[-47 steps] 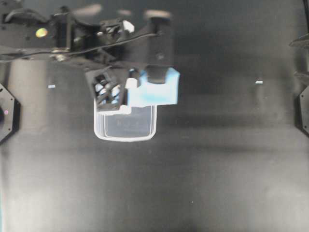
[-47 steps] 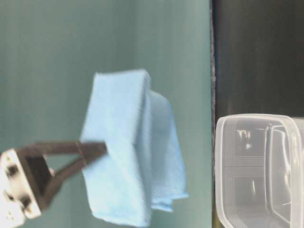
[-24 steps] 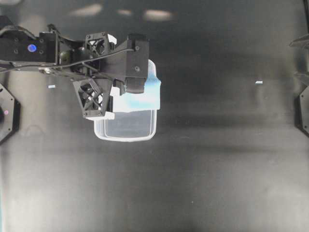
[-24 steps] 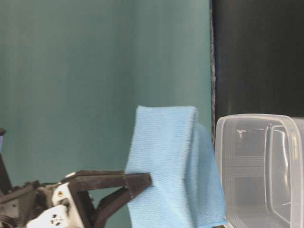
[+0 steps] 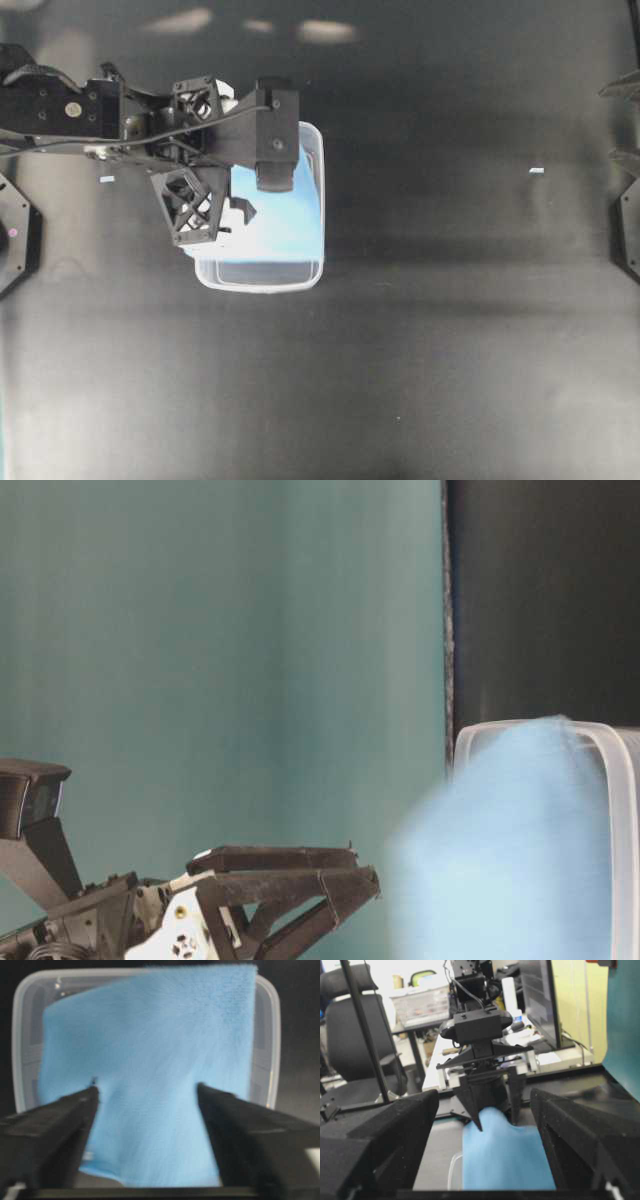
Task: Place the blue towel into the container with the left arm.
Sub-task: 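Lower the towel into the container and open the left gripper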
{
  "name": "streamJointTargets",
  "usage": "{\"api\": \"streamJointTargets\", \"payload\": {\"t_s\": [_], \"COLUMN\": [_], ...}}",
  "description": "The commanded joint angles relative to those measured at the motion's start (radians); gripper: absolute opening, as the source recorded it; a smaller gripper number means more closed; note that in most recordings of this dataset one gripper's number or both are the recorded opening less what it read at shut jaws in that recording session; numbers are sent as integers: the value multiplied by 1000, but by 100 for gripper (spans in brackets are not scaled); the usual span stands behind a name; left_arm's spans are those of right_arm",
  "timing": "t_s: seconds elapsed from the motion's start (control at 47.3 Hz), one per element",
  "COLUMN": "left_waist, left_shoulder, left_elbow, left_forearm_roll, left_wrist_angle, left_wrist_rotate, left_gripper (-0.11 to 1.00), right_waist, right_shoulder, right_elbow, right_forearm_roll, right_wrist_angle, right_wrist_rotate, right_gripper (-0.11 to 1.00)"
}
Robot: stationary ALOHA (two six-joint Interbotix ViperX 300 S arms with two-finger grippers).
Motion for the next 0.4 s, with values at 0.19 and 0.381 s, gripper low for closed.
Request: {"api": "streamJointTargets", "payload": {"t_s": [0.19, 0.381], "left_waist": [-6, -14], "left_shoulder": [-133, -344], "left_elbow": [72, 209], "left_forearm_roll": [3, 3], "left_wrist_angle": [-181, -425], "left_wrist_rotate": [-77, -89], "left_gripper": [89, 89], "right_waist": [-2, -2], "right_shoulder": [-3, -17], "right_elbow": [-9, -8], "right_forearm_roll": [0, 0], "right_wrist_angle": [-12, -12], "right_wrist_rotate": [3, 0], "right_gripper": [72, 72]}}
